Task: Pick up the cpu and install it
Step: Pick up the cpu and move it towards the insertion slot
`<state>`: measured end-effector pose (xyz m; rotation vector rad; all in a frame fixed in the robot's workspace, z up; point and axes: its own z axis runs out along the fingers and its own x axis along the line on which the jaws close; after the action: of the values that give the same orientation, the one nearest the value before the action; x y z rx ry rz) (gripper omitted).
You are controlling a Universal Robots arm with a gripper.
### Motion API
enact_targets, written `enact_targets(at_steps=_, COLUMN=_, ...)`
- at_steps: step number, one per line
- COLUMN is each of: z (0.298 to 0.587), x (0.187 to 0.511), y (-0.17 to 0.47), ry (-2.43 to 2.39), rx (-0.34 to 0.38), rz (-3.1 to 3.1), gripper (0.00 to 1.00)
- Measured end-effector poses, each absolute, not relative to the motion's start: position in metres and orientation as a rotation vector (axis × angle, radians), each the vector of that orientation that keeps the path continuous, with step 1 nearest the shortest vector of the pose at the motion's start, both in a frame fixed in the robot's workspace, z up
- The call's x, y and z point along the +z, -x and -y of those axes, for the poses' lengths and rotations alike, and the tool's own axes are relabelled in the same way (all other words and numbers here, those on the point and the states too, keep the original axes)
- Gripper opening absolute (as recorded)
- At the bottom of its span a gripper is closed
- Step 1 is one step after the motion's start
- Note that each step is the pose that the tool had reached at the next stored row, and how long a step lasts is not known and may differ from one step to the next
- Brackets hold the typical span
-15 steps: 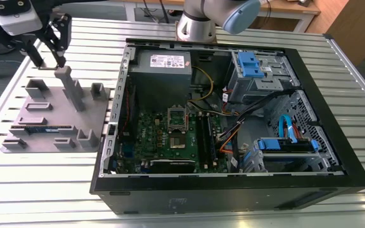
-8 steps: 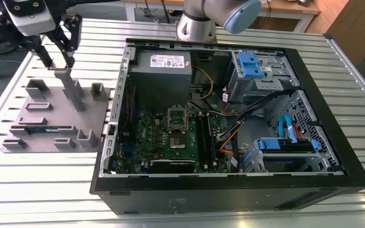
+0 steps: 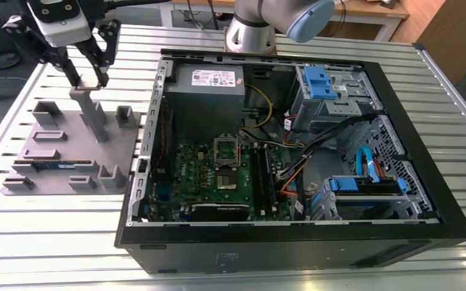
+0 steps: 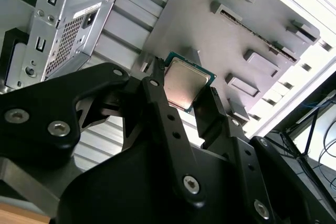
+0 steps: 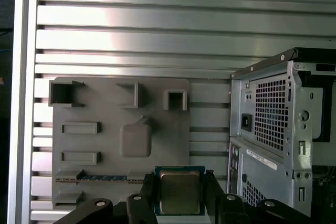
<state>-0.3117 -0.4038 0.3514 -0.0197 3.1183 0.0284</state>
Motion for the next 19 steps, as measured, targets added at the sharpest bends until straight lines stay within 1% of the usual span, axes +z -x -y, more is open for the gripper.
enact_targets(at_steps=19, z=0.4038, x=0.3542, y=0.3106, ry=0.020, rx=0.028, rz=-3.118, gripper=0.47)
